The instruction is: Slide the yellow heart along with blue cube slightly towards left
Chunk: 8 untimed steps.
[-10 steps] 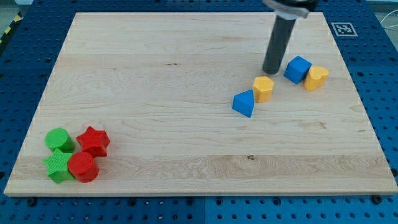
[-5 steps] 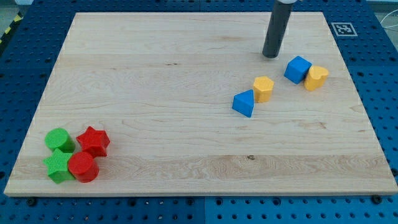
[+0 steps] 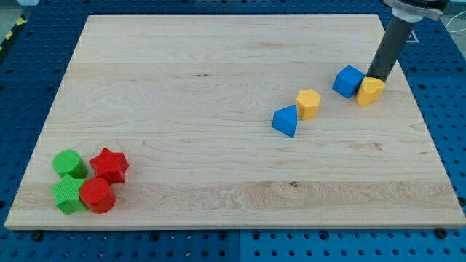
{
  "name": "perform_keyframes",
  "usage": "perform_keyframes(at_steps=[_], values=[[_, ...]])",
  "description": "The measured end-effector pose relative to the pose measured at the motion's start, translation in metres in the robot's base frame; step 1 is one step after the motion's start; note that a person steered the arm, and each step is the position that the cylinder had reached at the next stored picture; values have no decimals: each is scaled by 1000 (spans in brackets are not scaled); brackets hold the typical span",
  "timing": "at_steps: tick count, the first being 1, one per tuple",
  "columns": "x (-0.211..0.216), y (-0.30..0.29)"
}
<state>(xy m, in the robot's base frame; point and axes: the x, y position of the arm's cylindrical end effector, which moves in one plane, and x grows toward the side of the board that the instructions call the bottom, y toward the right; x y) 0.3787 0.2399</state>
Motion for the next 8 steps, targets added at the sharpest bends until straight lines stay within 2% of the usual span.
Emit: perform_keyframes(at_steps=[2, 3, 4, 6, 7, 8], values=[[9, 37], [26, 39], [48, 23], [49, -58], [48, -37], [49, 14]])
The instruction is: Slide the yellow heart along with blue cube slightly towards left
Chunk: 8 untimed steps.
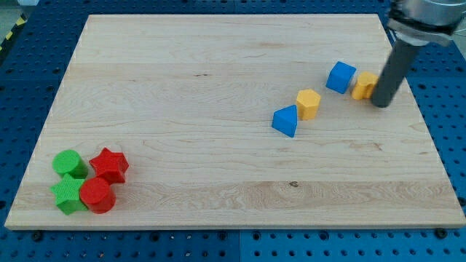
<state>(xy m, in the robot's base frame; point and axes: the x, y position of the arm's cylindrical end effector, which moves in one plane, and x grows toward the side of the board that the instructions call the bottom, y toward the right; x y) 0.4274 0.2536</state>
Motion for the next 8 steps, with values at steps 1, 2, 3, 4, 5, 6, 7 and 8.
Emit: perform_keyframes(at_steps=[1, 2, 3, 4, 5, 6, 7, 8], values=[[5, 37], [-2, 42], [-11, 19], [-11, -27], [-11, -62], [-10, -41], [-10, 2], [-10, 23]])
